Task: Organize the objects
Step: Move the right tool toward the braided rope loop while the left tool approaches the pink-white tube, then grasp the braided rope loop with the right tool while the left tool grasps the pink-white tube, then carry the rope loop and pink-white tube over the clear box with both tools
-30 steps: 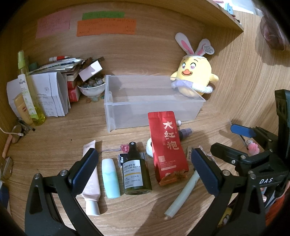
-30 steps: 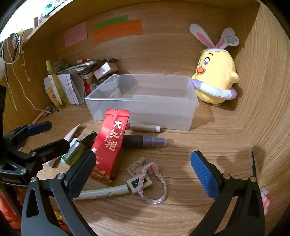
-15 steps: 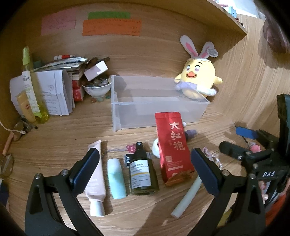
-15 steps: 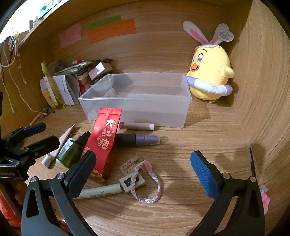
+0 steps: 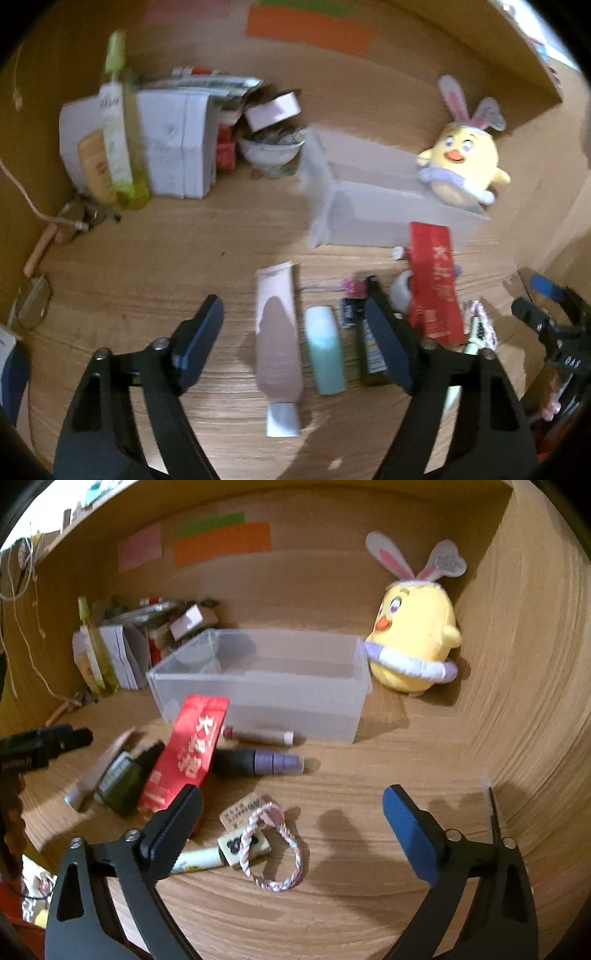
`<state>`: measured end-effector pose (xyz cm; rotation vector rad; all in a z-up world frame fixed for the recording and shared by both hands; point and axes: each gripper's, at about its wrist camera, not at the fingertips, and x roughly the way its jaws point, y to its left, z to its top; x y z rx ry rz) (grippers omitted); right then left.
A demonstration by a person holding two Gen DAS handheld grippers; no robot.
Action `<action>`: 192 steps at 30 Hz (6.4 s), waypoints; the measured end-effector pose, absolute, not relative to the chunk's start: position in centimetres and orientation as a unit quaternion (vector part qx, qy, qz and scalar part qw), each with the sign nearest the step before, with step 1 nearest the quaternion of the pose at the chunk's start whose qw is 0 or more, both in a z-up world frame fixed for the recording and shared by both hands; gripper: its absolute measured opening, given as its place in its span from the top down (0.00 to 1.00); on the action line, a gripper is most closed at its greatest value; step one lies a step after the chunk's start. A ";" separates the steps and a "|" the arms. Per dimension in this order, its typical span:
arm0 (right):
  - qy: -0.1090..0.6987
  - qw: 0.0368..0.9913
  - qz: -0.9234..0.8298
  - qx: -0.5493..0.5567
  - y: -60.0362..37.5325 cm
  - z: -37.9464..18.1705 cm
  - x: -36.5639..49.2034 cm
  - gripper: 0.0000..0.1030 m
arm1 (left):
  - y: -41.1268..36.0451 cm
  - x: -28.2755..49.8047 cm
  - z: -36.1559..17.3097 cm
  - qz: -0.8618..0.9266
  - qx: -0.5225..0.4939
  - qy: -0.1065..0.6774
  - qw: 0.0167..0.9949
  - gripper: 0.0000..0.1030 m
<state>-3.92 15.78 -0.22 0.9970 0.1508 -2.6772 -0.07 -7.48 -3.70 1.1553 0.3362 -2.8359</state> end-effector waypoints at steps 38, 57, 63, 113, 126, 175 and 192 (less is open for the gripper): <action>0.029 0.137 -0.892 0.430 16.6 -4.9 -7.7 0.72 | -9.7 -0.8 -6.3 -0.869 0.485 0.095 0.029 0.49; 0.037 0.130 -0.900 0.415 16.0 -5.4 -7.8 0.91 | -5.9 2.9 -7.7 -0.871 0.490 0.016 0.018 0.62; 0.022 0.131 -0.903 0.409 16.3 -5.2 -7.6 0.91 | -6.9 2.8 -7.7 -0.872 0.488 0.025 0.028 0.80; 0.088 0.145 -0.896 0.411 15.5 -5.0 -8.2 0.83 | -4.4 -5.7 1.4 -0.944 0.326 0.041 -0.012 0.80; 0.052 0.145 -0.927 0.341 16.1 0.3 -9.4 0.83 | -3.3 -9.5 1.8 -0.942 0.332 0.041 -0.031 0.80; 0.067 0.170 -0.921 0.344 11.4 1.1 -22.7 0.83 | -1.2 -17.5 -2.7 -0.923 0.385 0.004 -0.018 0.80; 0.084 0.190 -0.895 0.394 9.6 -1.6 -23.1 0.82 | -1.7 -16.0 -1.9 -0.929 0.367 0.016 -0.031 0.44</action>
